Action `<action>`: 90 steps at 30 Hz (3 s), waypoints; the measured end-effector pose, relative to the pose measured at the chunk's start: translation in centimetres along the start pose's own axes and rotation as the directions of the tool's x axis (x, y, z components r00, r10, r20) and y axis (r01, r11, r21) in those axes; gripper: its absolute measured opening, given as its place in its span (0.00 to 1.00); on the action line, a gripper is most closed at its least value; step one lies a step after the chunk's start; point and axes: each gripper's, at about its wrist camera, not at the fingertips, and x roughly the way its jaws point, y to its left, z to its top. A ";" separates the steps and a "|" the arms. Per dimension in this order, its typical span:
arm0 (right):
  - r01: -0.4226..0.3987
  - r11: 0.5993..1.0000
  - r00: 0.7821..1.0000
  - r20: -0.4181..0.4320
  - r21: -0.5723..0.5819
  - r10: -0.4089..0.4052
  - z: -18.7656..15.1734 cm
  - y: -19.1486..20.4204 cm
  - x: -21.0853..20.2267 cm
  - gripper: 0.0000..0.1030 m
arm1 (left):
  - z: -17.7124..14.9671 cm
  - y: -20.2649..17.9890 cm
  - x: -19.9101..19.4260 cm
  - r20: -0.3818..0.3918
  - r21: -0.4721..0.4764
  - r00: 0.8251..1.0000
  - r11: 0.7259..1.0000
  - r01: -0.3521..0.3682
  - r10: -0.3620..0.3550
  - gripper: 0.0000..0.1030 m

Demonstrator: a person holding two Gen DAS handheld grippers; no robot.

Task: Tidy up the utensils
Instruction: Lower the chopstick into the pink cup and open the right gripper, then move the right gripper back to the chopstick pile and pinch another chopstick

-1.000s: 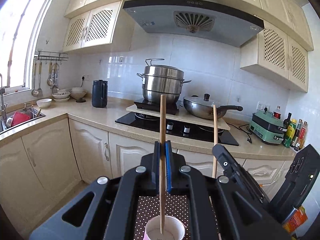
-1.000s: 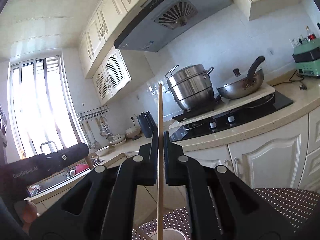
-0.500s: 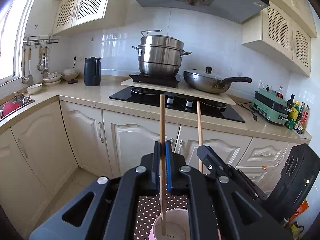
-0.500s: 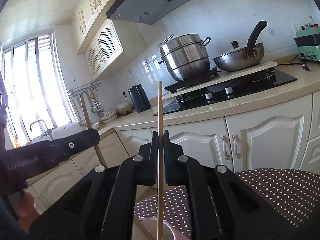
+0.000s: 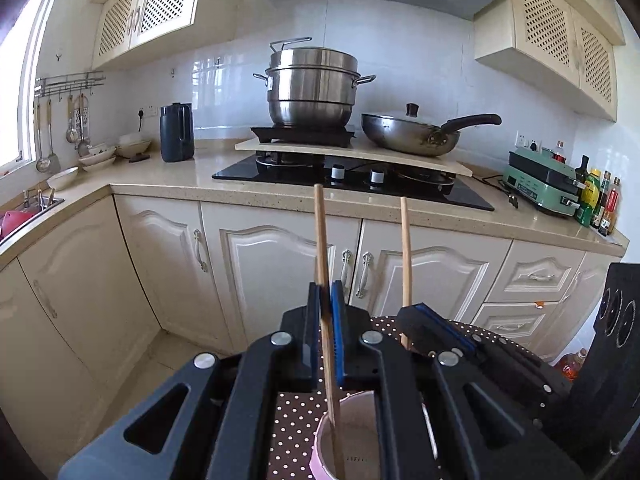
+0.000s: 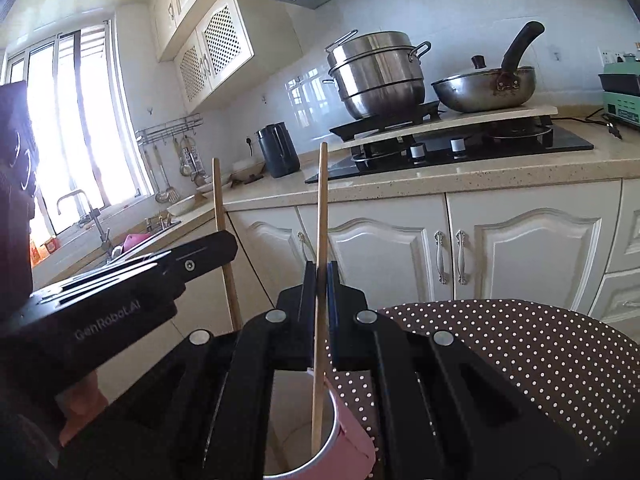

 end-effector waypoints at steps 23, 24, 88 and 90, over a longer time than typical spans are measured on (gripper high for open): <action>0.033 0.998 0.982 -0.185 -0.059 -0.043 -0.2 -0.3 -4.7 0.16 | -2.3 -1.2 -1.7 -0.019 -0.018 0.997 0.997 -0.071 0.071 0.25; 0.023 0.998 0.982 -0.184 -0.057 -0.034 -0.2 -0.4 -5.0 0.22 | -2.4 -1.3 -1.9 -0.015 -0.018 0.997 0.997 -0.075 0.075 0.25; 0.238 0.942 0.813 -0.482 -0.238 -0.328 -16.0 -0.3 -13.0 0.73 | -22.5 -5.3 -11.6 -0.313 -0.097 0.950 0.995 -0.034 0.002 0.42; 0.225 0.941 0.811 -0.488 -0.251 -0.324 -15.8 0.0 -12.5 0.66 | -22.4 -5.2 -11.6 -0.313 -0.104 0.950 0.994 -0.032 -0.002 0.42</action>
